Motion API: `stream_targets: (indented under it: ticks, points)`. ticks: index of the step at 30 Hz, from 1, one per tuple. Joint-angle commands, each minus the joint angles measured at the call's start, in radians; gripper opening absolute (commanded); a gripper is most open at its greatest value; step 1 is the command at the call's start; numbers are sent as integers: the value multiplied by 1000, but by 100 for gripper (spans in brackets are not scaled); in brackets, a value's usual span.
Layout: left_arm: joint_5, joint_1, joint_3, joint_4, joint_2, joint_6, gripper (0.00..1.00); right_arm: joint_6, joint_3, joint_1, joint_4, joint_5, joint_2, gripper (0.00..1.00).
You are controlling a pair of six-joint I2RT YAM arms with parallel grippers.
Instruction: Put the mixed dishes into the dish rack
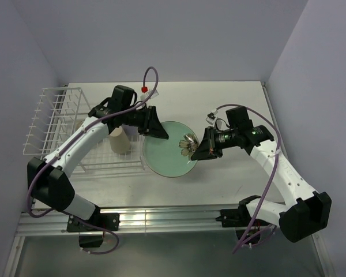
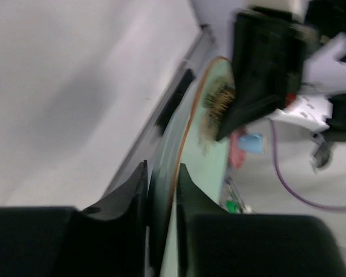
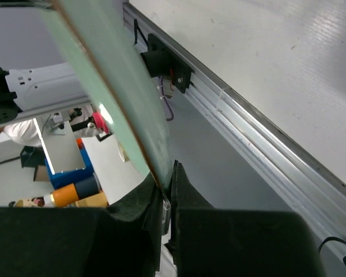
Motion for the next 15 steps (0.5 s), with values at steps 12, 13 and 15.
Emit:
stream_targets:
  ticks: [12, 13, 15]
  points:
    - [177, -33, -62, 209, -202, -178, 0, -55, 199, 36, 105, -111, 99, 18]
    - [158, -32, -51, 174, -202, -161, 0, -63, 208, 40, 94, -101, 104, 28]
    - [122, -32, -5, 118, -195, -132, 0, -75, 234, 43, 77, -89, 113, 52]
